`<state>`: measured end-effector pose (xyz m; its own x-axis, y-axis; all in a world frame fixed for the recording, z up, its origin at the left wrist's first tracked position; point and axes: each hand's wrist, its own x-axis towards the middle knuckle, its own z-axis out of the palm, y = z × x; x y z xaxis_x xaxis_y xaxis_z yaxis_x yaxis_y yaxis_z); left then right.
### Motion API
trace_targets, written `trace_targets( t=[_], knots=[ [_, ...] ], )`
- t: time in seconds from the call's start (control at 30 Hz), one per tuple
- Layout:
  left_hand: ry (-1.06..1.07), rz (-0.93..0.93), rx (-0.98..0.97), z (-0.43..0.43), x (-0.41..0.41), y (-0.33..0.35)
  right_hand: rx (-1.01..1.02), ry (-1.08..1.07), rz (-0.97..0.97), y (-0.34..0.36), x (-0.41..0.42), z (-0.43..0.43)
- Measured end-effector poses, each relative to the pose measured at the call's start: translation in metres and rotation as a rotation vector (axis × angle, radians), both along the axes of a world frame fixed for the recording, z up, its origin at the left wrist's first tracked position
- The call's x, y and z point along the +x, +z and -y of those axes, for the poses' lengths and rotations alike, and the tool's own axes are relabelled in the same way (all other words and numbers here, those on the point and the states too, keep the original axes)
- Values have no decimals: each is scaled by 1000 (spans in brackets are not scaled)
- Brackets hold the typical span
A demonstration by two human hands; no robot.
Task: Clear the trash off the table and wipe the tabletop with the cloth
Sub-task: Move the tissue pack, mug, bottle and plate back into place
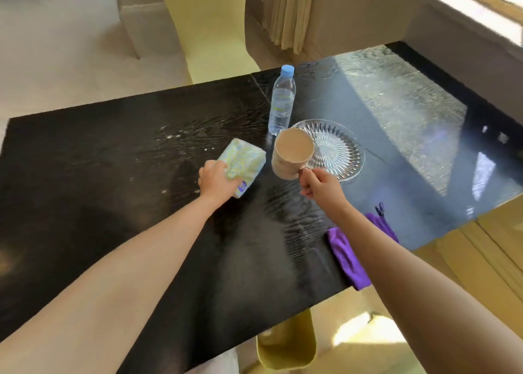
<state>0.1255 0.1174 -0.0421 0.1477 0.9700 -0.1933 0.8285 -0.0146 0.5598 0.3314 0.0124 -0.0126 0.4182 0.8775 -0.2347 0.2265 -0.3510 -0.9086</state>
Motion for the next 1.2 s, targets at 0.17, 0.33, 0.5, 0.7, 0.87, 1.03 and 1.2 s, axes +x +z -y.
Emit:
trace_targets(
  t=[0.17, 0.33, 0.5, 0.7, 0.87, 1.03, 1.2],
  knots=[
    [167, -26, 2, 27, -94, 11, -34, 76, -6, -1, -67, 3],
    [366, -56, 15, 44, -184, 21, -69, 190, -31, 5, -130, -7],
    [540, -43, 28, 47, -256, 24, -90, 317, -27, 12, -198, -30],
    [676, -28, 28, 38, -329, 17, -101, 416, -34, 10, -280, -63],
    [704, -30, 5, 15, -386, 3, -133, 455, -66, -5, -347, -80],
    [719, -17, -24, -10, -422, -13, -156, 448, -98, -23, -401, -96],
    [746, 5, -39, -22, -440, -29, -171, 407, -110, -35, -441, -117]
  ],
)
